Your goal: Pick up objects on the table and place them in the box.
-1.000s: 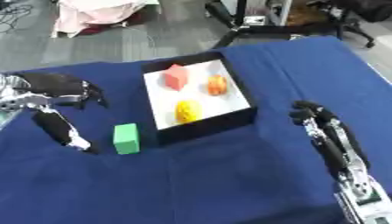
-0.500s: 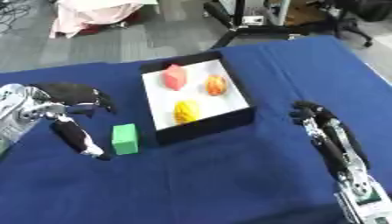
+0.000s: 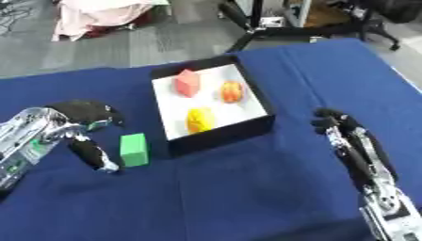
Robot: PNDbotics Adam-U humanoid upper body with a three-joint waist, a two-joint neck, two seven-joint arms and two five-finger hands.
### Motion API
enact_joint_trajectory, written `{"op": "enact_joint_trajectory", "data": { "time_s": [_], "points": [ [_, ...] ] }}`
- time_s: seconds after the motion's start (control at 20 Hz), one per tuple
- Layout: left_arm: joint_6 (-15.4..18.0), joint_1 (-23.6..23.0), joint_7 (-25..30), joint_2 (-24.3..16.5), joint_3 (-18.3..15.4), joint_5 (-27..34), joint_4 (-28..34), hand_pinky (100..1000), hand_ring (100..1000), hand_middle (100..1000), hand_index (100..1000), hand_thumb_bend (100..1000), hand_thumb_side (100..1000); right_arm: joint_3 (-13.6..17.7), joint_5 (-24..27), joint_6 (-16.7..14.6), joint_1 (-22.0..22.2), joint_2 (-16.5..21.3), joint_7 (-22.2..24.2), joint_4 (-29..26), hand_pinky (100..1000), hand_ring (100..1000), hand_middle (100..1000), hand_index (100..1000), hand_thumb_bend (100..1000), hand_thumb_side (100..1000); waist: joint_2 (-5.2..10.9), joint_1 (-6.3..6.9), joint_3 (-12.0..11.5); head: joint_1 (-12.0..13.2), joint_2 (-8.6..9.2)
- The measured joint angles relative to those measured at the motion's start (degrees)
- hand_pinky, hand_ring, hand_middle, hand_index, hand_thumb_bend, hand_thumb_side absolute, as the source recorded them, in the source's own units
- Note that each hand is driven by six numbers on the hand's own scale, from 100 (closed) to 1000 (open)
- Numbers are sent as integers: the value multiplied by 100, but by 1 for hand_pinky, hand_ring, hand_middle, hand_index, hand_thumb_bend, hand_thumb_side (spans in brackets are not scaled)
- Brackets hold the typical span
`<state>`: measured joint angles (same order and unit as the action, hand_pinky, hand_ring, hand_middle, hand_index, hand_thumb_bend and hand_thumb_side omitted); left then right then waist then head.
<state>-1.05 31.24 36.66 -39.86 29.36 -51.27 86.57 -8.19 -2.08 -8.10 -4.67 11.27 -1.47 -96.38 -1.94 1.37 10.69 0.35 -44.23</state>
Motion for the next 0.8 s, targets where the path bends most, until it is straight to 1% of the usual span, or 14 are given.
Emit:
{"op": "enact_joint_trajectory", "data": {
  "time_s": [0.45,0.6,0.8],
  "points": [
    [-221,1,-612,283,-1,-212,-232,583,565,745,847,595,561,-1,0,0,-12,-2,0,0,801,774,764,803,100,667,0,0,16,0,0],
    [-252,1,-701,360,0,-217,-285,556,540,715,823,587,554,-1,0,1,-14,-3,-1,0,801,774,764,803,100,667,0,0,18,0,0],
    [-266,-2,-724,405,1,-216,-321,502,491,639,765,566,534,-1,0,1,-14,-4,-1,0,800,774,763,802,100,667,0,0,19,0,0]
  ]
}}
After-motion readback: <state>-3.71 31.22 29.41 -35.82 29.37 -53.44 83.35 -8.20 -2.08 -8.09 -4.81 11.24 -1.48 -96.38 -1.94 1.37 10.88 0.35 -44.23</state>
